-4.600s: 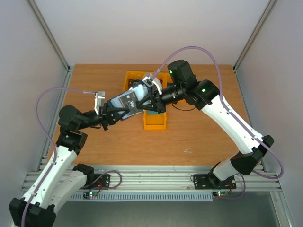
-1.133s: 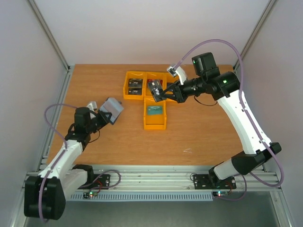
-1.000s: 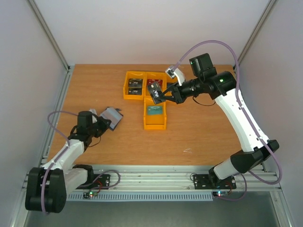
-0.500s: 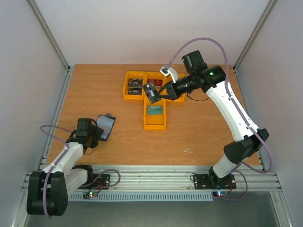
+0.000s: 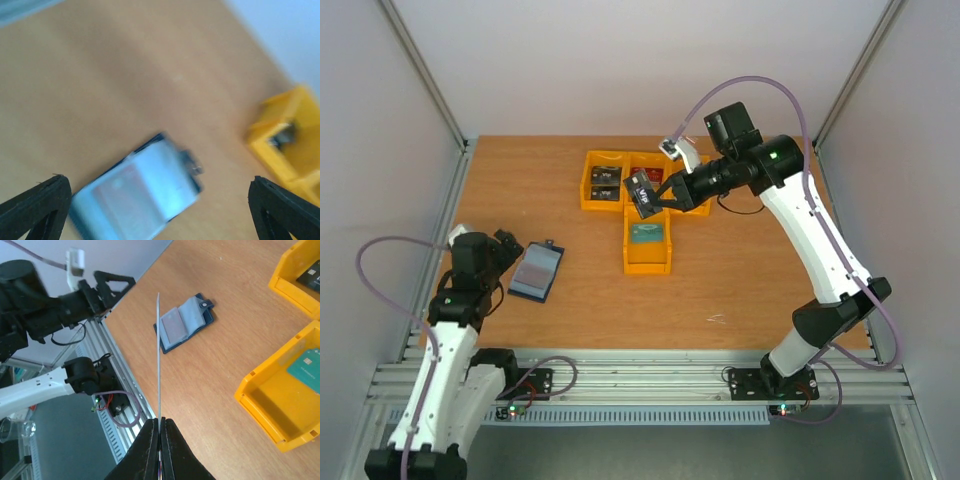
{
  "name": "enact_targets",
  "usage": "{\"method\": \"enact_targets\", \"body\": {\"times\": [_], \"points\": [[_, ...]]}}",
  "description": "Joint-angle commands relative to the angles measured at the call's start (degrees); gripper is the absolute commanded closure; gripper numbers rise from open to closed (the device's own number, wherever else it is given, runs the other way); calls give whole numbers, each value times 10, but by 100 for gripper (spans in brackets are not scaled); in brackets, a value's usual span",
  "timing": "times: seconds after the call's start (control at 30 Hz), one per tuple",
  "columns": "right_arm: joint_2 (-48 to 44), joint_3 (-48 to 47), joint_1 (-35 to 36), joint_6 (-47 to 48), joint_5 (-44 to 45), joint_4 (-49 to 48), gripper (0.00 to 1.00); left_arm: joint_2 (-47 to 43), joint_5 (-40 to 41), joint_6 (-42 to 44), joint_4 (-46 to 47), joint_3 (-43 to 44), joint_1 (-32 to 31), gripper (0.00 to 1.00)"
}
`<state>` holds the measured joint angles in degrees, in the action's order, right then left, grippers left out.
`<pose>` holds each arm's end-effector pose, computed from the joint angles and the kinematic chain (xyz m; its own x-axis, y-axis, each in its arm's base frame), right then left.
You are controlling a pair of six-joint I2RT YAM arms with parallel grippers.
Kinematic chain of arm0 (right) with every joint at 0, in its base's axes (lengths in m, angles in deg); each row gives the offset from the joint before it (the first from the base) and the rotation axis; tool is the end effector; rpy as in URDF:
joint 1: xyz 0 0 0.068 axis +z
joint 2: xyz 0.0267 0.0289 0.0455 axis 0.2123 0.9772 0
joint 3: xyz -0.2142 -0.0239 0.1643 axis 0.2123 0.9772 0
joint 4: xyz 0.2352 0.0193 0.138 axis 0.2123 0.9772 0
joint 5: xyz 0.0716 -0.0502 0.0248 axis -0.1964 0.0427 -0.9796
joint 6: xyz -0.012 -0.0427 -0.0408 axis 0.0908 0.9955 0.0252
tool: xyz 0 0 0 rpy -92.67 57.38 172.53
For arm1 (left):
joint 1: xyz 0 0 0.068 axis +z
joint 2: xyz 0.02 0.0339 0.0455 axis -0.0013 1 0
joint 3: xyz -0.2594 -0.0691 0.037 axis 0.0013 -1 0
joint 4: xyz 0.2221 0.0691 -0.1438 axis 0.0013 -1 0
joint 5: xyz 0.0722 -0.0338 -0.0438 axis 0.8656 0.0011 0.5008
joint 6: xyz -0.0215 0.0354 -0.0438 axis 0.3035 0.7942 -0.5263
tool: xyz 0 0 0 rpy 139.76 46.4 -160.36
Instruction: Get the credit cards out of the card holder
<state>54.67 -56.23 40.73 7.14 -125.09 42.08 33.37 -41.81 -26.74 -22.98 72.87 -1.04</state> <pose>0.2700 0.1806 0.4348 -0.2727 -0.5460 -0.7922 -0.9589 0.2217 0.1773 0.1724 0.0054 0.2365 -0.3608 -0.7362 -0.5726 -0.5969 0.6540 -0.4647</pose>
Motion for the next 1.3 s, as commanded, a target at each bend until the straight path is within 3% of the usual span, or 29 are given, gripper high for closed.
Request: {"method": "enact_targets", "body": {"times": [0.0, 0.07, 0.13, 0.17, 0.3, 0.43, 0.5, 0.63, 0.8, 0.97, 1.27], "points": [[4, -44, 6, -39, 20, 50, 99, -63, -105, 282, 210, 10, 3, 3], [11, -55, 6, -52, 16, 60, 99, -80, -252, 388, 360, -3, 0, 4], [22, -67, 7, -66, 6, 67, 99, -73, -399, 517, 413, 4, -15, 7], [28, -74, 9, -73, 2, 74, 99, -68, -436, 591, 414, 10, -29, 7], [49, -105, 26, -94, 1, 83, 99, -52, -444, 908, 418, 6, -134, 8], [58, -112, 42, -131, -22, 66, 99, -16, -504, 1323, 490, -29, -178, 8], [61, -112, 52, -140, -25, 59, 99, 20, -506, 1404, 586, -37, -194, 9], [66, -112, 68, -154, -27, 49, 99, 95, -488, 1480, 731, -27, -220, 12], [75, -113, 84, -162, -35, 28, 99, 111, -492, 1506, 721, -10, -251, 21], [82, -113, 85, -158, -32, 34, 99, 110, -472, 1495, 728, -10, -268, 42], [86, -123, 86, -140, -28, 54, 99, 103, -458, 1474, 726, -16, -274, 97]]}}
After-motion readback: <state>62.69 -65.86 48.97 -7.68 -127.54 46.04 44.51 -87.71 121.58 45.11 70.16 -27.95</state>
